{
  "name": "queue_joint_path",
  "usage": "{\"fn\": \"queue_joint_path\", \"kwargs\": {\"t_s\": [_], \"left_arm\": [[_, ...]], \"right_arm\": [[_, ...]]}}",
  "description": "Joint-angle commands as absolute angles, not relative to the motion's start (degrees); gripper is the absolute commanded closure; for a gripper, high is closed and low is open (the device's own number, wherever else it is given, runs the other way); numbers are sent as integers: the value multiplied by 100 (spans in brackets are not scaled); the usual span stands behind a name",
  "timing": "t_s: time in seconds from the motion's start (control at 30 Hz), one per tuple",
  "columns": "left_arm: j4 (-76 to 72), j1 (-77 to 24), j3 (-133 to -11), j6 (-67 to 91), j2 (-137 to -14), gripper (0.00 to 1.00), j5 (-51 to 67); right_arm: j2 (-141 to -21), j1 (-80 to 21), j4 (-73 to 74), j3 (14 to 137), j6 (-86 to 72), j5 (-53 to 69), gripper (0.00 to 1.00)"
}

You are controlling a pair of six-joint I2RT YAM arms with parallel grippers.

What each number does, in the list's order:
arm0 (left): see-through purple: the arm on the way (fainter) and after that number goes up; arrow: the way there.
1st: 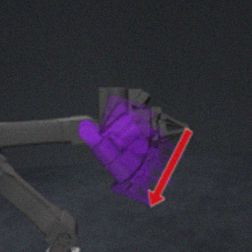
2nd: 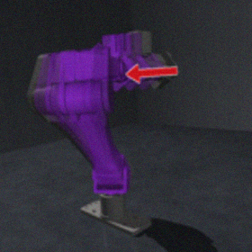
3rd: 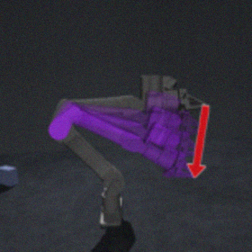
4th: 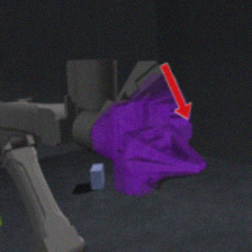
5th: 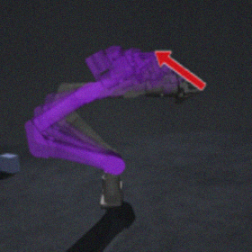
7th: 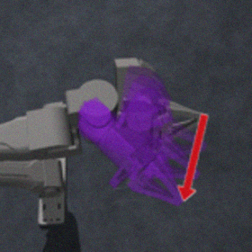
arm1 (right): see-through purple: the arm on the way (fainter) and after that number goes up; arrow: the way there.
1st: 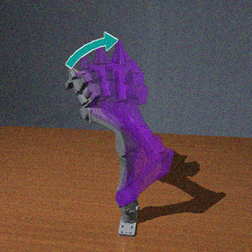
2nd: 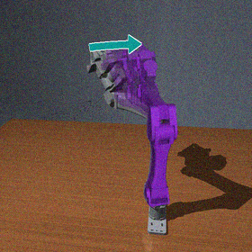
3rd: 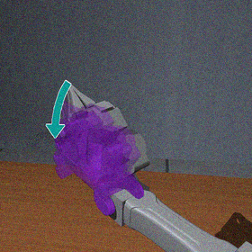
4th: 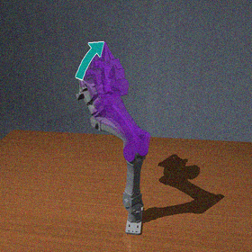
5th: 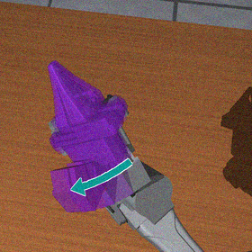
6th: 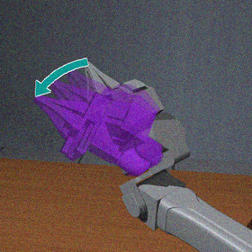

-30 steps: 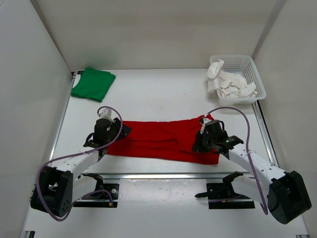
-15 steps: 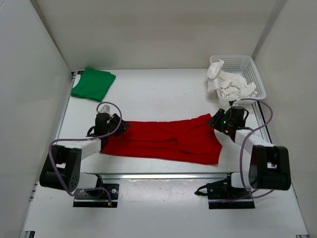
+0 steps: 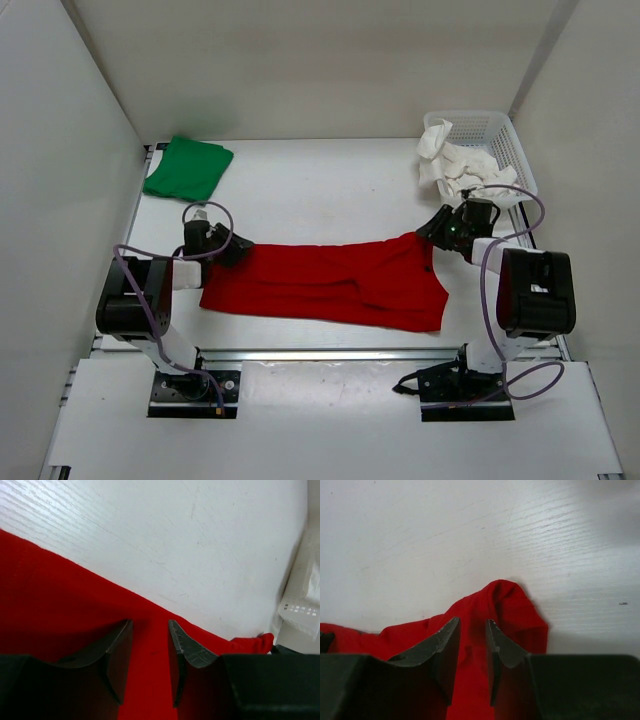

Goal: Fold and stack the t-shirts
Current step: Fold the other side of the tshirt into a rectangle

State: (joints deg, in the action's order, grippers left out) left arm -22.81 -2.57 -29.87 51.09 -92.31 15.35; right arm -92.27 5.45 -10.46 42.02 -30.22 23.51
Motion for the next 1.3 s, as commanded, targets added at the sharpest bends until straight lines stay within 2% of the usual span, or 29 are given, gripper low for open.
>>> {"fn": "queue_joint_path", "kwargs": {"t_s": [0.0,0.37,0.43,0.5,0.53,0.57,0.6,0.83,1.03,1.13,1.27], "left_arm": [[-2470,-150,-3103,5229,-9255,55,1661],[-2479,-26,-2989,5177,-9316,56,1564],[-2470,-9,-3050,5177,-9325,56,1503],[-2504,-9,-3015,5185,-9343,56,1521],[-2531,-9,-2980,5203,-9343,56,1555],[-2540,0,-2997,5229,-9386,56,1582],[-2566,174,-2988,5256,-9395,56,1608],[-2566,465,-2830,5256,-9255,57,1521],[-2584,580,-2742,5308,-9150,57,1389],[-2601,676,-2629,5387,-9044,57,1442],[-2585,537,-2689,5406,-8475,57,1459]], "right_arm": [[-9342,572,-1257,4412,-3032,2434,75],[-9343,659,-1326,4219,-3023,2188,68],[-9404,633,-1380,4201,-3041,2259,70],[-9527,615,-1362,4245,-3050,2407,86],[-9571,607,-1371,4254,-3085,2452,89],[-9580,667,-1441,4193,-3172,2496,98],[-9563,711,-1468,4140,-3303,2557,100],[-9229,1019,-1433,4061,-3419,1996,100],[-9369,1151,-1565,4166,-3577,2039,100],[-9378,1160,-1547,4210,-3630,2065,93],[-8976,1038,-1249,4219,-3543,1899,70]]}}
